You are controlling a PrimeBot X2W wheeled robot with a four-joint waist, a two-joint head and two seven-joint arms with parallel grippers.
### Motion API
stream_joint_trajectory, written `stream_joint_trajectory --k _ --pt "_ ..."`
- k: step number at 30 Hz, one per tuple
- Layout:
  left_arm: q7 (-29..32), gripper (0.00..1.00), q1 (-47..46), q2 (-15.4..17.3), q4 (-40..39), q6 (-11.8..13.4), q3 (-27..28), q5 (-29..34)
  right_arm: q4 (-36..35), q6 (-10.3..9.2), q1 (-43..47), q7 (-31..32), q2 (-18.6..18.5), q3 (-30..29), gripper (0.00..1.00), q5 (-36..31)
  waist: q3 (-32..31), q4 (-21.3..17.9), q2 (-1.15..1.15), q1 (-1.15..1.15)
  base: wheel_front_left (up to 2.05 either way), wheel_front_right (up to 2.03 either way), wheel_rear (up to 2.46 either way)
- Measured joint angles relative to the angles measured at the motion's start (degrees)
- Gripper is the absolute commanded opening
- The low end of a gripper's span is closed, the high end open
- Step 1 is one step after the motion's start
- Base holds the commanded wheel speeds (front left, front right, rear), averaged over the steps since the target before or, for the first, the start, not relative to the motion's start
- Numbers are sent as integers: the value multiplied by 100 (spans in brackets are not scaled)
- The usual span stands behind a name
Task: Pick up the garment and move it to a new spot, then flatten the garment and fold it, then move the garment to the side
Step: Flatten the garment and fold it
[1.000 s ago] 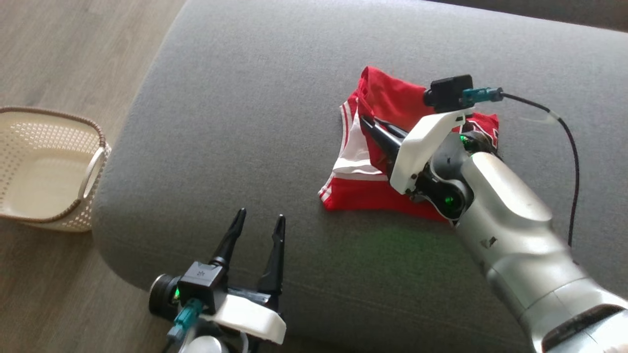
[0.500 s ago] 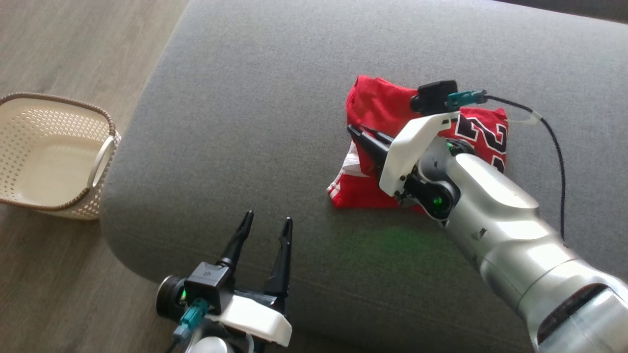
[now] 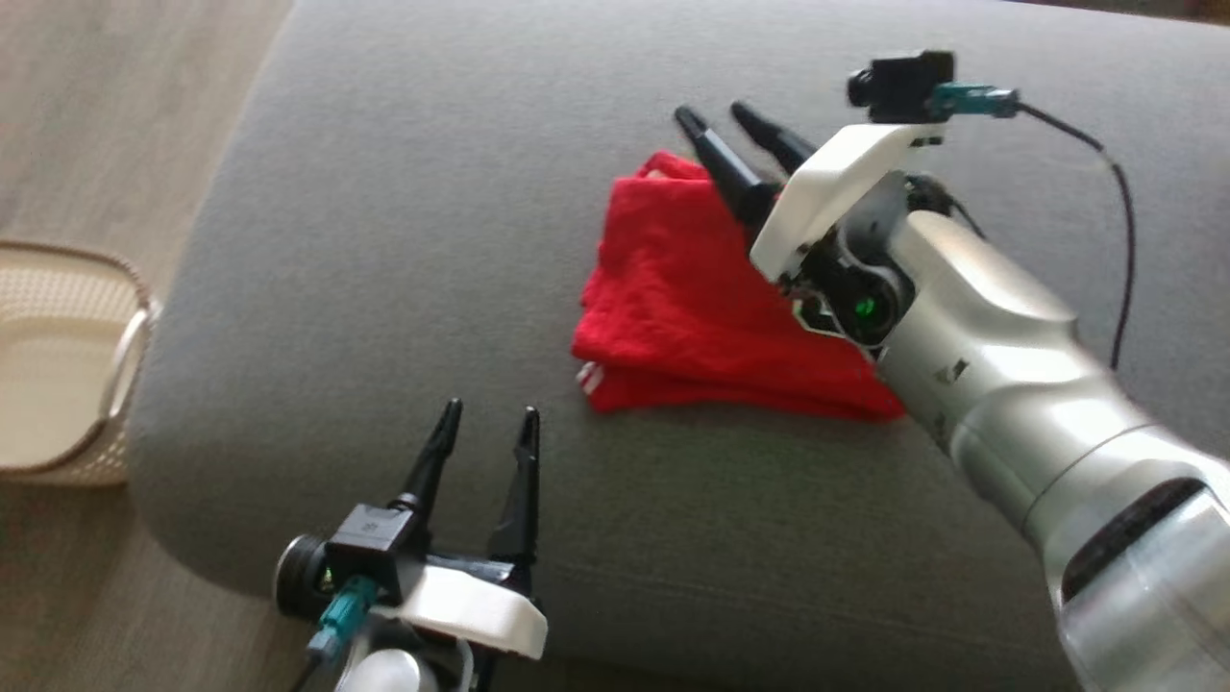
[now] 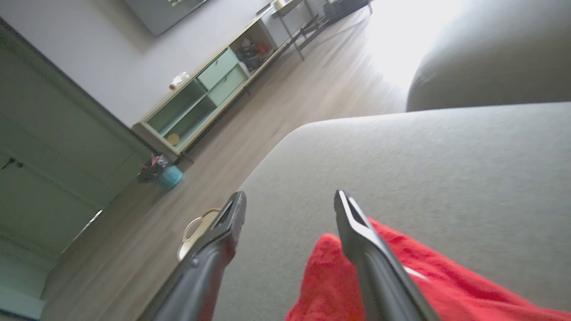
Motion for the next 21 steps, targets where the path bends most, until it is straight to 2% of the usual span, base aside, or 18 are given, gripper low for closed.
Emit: stream_joint_trajectory --k 6,10,13,16,18,21 --pt "0 100 3 -3 -81 55 196 1 487 0 -7 -519 0 29 100 -260 -37 -380 0 0 0 0 0" --pt "0 100 3 -2 -165 101 390 40 766 0 2 -658 -89 -319 100 -748 -61 -653 0 0 0 0 0" --pt "0 100 8 9 -222 125 563 55 442 0 42 -662 -502 -1031 100 -1454 -71 -831 0 0 0 0 0" --pt "0 100 16 10 -256 152 736 55 -202 0 550 -682 -892 -2041 100 -2310 -122 -971 0 0 0 0 0" --pt "0 100 31 9 -299 179 834 55 -716 -1 1216 -682 -943 -2777 100 -3037 -199 -1028 0 0 0 0 0" --pt "0 100 141 9 -333 193 939 55 -1630 0 2414 -681 -717 -3797 100 -4208 -337 -1098 0 0 0 0 0"
